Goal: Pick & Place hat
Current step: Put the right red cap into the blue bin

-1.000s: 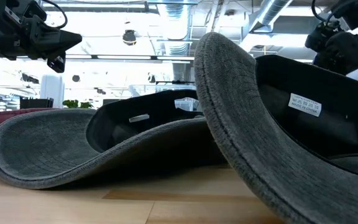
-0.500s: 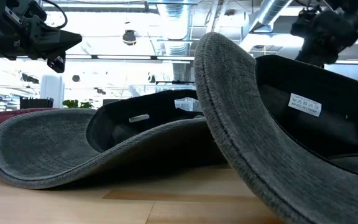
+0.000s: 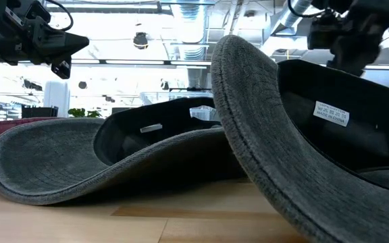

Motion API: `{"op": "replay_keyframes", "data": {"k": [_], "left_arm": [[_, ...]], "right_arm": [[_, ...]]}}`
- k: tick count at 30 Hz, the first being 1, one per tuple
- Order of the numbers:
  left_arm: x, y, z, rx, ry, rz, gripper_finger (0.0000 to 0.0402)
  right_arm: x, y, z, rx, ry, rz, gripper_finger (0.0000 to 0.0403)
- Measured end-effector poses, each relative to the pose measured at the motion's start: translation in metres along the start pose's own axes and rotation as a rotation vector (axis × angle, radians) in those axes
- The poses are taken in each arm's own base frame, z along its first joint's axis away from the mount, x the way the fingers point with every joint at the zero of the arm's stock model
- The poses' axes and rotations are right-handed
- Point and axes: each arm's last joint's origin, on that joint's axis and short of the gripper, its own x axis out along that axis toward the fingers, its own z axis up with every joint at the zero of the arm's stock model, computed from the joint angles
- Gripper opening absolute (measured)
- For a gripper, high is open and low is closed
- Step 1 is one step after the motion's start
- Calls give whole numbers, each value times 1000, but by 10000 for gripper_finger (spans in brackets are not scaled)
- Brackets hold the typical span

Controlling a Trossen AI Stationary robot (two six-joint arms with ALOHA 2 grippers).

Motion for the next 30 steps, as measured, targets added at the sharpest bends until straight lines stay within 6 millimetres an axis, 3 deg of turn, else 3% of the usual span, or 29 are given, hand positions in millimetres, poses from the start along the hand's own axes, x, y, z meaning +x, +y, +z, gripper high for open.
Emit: {"op": "replay_keyframes", "data": {"k": [9,15,20,30], "left_arm": [[0,0,0,0,0,0,8],[0,0,0,0,1,0,8],[0,0,0,0,1,0,8],[0,0,0,0,1,0,8]], "right_arm": [[14,35,-15,47,143,140,82],[18,58,-32,130,165,78,82],[30,73,-46,89,173,-26,82],[57,83,-62,-13,182,-213,81]]}}
